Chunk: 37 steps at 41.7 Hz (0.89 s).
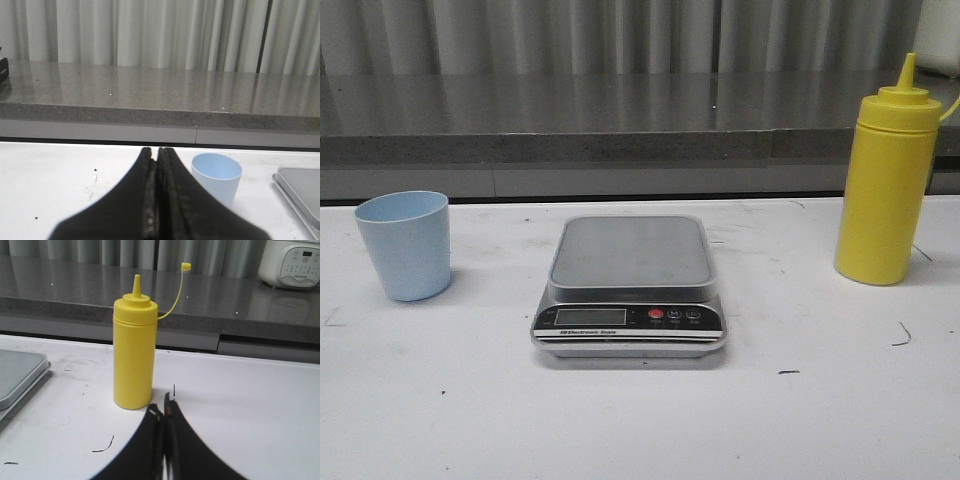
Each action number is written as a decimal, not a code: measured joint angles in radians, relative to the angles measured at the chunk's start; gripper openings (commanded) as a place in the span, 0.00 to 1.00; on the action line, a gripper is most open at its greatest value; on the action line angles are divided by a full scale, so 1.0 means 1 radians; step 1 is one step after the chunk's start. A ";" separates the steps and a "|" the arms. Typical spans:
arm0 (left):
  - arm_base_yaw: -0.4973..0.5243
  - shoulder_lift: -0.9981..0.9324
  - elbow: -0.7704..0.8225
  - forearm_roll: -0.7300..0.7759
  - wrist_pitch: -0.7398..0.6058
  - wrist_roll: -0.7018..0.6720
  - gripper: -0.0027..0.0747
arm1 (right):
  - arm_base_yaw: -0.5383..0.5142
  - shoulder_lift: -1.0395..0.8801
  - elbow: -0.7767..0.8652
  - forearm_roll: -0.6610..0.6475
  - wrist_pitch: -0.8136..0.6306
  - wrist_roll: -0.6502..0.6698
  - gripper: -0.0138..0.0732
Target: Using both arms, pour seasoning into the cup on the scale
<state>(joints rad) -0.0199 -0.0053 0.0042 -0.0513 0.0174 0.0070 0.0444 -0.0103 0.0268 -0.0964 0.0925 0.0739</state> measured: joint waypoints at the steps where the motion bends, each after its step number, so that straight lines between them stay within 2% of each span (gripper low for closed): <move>1: 0.000 0.000 0.000 0.000 0.000 0.000 0.01 | 0.000 0.000 0.000 0.000 0.000 0.000 0.08; 37: 0.000 0.000 0.000 0.000 -0.011 0.000 0.01 | 0.000 0.000 0.000 0.000 -0.002 0.000 0.08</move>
<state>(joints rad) -0.0199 -0.0053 0.0042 -0.0513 0.0060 0.0070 0.0444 -0.0103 0.0268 -0.0964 0.0904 0.0739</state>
